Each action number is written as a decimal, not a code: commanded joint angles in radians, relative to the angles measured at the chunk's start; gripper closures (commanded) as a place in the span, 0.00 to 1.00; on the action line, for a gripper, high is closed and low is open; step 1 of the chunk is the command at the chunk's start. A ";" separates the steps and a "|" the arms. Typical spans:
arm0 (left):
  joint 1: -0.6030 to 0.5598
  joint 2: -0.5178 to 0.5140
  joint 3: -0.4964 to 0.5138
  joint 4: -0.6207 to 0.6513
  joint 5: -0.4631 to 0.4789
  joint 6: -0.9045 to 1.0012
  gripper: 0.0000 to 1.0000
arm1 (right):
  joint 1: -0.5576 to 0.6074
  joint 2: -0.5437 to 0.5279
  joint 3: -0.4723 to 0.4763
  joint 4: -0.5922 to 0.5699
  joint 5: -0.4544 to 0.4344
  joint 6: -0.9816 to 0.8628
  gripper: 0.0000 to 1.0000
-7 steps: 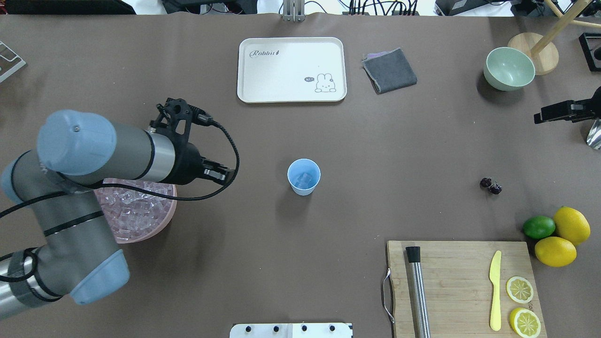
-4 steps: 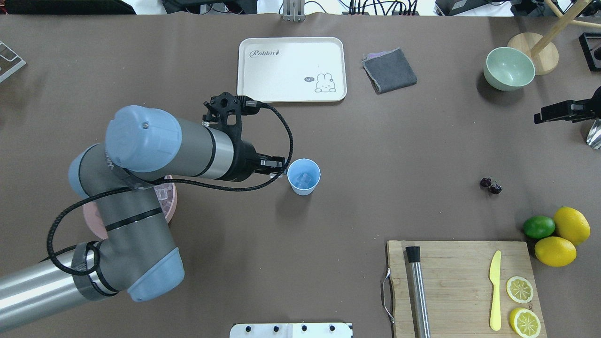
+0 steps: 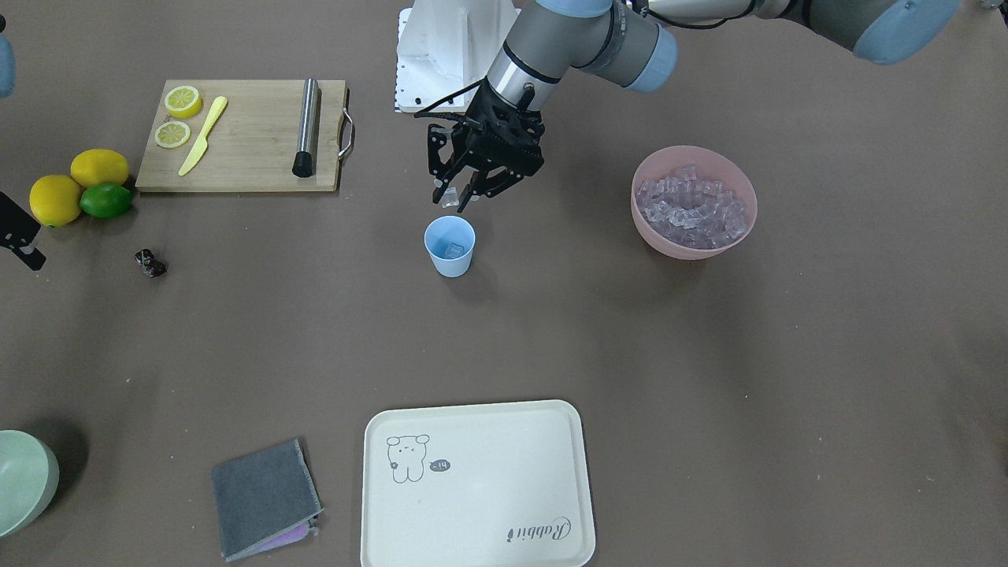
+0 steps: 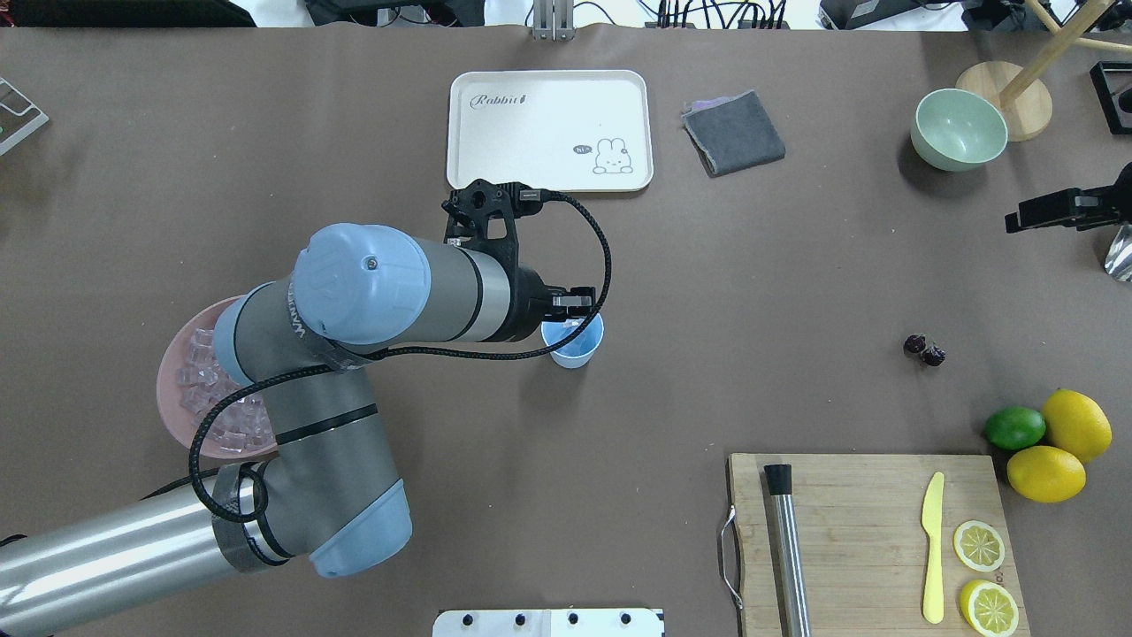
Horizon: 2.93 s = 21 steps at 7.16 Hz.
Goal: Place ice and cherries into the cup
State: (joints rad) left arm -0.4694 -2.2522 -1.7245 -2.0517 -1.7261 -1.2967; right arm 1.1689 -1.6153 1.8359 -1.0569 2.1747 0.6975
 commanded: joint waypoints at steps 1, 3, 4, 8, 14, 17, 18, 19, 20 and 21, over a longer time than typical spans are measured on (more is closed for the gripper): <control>-0.011 -0.007 0.040 -0.002 0.003 -0.009 1.00 | 0.000 0.000 0.000 0.000 0.001 -0.001 0.00; -0.009 -0.009 0.042 -0.002 0.002 -0.009 0.48 | -0.006 -0.009 -0.004 -0.003 -0.001 0.010 0.00; -0.008 -0.012 0.042 -0.002 0.002 -0.010 0.23 | -0.015 -0.009 -0.017 0.000 0.002 0.057 0.00; -0.015 0.003 -0.010 -0.004 -0.003 -0.016 0.03 | -0.075 -0.032 -0.014 0.012 -0.006 0.168 0.01; -0.430 0.274 -0.401 0.551 -0.356 0.565 0.02 | -0.418 -0.032 -0.014 0.068 -0.332 0.336 0.01; -0.722 0.494 -0.409 0.571 -0.530 0.959 0.02 | -0.547 -0.047 -0.018 0.051 -0.493 0.321 0.02; -0.741 0.531 -0.405 0.571 -0.532 1.015 0.02 | -0.548 -0.046 0.005 0.001 -0.501 0.286 0.06; -0.741 0.540 -0.403 0.570 -0.530 1.019 0.02 | -0.534 -0.035 0.017 -0.058 -0.501 0.169 0.06; -0.742 0.543 -0.405 0.568 -0.530 1.019 0.02 | -0.519 -0.034 0.017 -0.063 -0.492 0.104 0.17; -0.741 0.551 -0.403 0.567 -0.530 1.019 0.02 | -0.514 -0.032 0.016 -0.066 -0.486 0.099 0.30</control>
State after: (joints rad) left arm -1.2082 -1.7127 -2.1289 -1.4829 -2.2556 -0.2835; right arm 0.6450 -1.6506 1.8501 -1.1085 1.6824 0.8408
